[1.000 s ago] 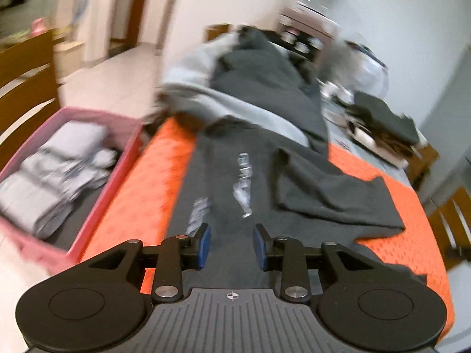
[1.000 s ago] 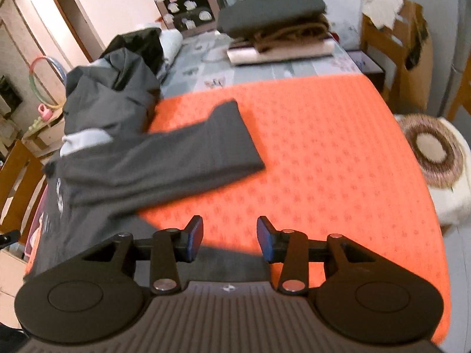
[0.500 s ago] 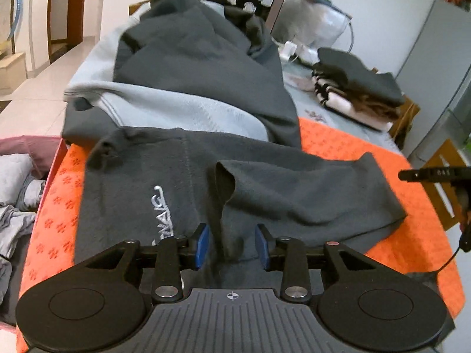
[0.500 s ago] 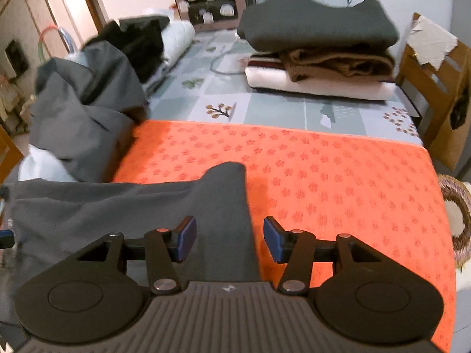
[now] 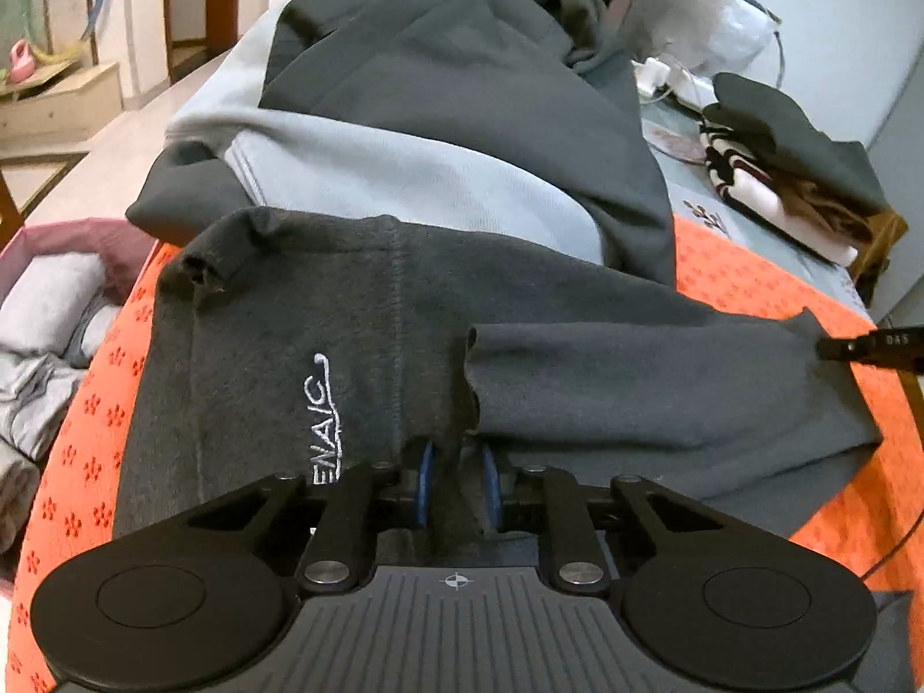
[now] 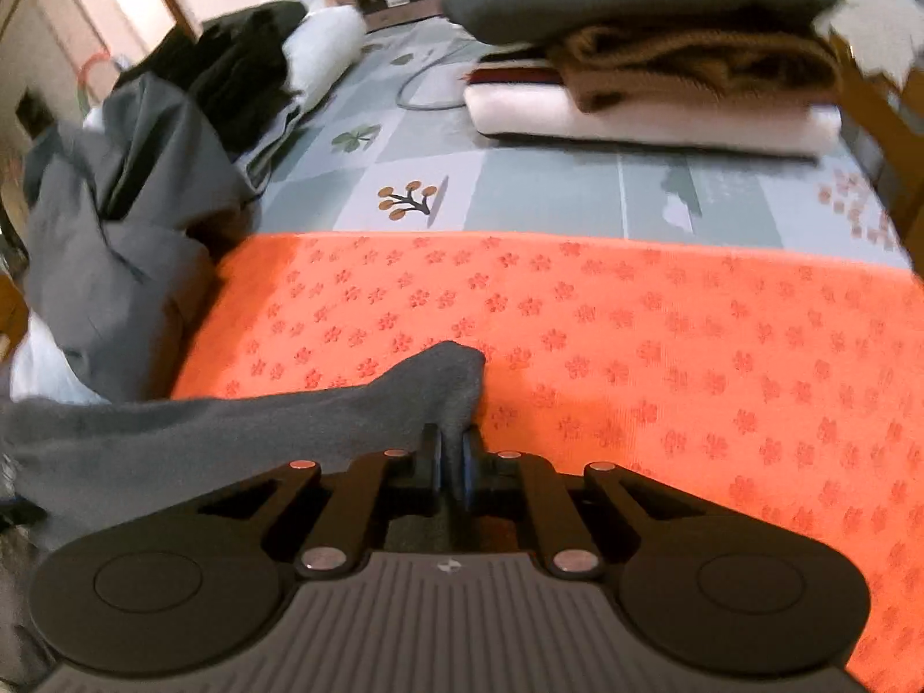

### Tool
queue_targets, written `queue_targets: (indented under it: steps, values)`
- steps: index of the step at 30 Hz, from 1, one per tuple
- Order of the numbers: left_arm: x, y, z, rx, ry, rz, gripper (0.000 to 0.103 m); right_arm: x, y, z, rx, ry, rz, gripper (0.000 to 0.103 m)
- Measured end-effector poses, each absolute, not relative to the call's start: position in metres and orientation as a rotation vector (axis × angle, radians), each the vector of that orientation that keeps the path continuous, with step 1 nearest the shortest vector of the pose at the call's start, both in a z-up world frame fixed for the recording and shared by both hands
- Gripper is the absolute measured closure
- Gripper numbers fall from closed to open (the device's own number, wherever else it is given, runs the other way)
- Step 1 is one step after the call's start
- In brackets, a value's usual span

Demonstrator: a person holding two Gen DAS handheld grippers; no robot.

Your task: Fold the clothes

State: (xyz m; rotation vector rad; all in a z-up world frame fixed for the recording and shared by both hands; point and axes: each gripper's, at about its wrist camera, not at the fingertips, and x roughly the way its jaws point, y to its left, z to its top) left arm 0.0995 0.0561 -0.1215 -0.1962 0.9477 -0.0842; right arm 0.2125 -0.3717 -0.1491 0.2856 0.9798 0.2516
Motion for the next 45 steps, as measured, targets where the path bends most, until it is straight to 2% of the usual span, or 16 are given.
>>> queue_targets:
  steps: [1,3,5,7,16,17,18,19,22,26,34,41,45]
  values:
    - [0.098,0.057,-0.118,-0.202,0.939,-0.083,0.080,0.210,-0.376,-0.149,0.313,0.976,0.254,0.091]
    - [0.092,0.060,-0.107,-0.205,0.910,-0.080,0.074,0.201,-0.385,-0.144,0.349,0.956,0.249,0.067]
    - [0.084,0.066,-0.096,-0.208,0.878,-0.070,0.065,0.188,-0.395,-0.141,0.379,0.941,0.247,0.057]
    - [0.077,0.074,-0.087,-0.211,0.852,-0.051,0.060,0.176,-0.404,-0.142,0.412,0.948,0.242,0.055]
    - [0.070,0.096,-0.067,-0.234,0.824,-0.007,0.058,0.147,-0.408,-0.161,0.522,0.962,0.250,0.053]
    - [0.070,0.097,-0.066,-0.242,0.824,-0.007,0.058,0.146,-0.405,-0.161,0.514,0.955,0.246,0.055]
    - [0.070,0.098,-0.065,-0.251,0.821,-0.007,0.057,0.146,-0.404,-0.161,0.520,0.954,0.253,0.084]
    - [0.070,0.099,-0.063,-0.259,0.818,-0.008,0.057,0.146,-0.403,-0.161,0.539,0.954,0.262,0.093]
    - [0.071,0.102,-0.058,-0.280,0.805,-0.020,0.056,0.141,-0.397,-0.151,0.568,0.923,0.251,0.096]
    - [0.072,0.113,-0.052,-0.319,0.780,-0.054,0.055,0.125,-0.375,-0.110,0.573,0.824,0.249,0.097]
    - [0.081,0.150,-0.045,-0.347,0.766,-0.164,0.055,0.093,-0.256,-0.029,0.408,0.701,0.296,0.097]
    - [0.079,0.201,-0.042,-0.347,0.757,-0.207,0.054,0.081,-0.130,-0.010,0.299,0.681,0.320,0.097]
    - [0.079,0.226,-0.045,-0.353,0.770,-0.216,0.054,0.074,-0.060,-0.024,0.216,0.719,0.344,0.097]
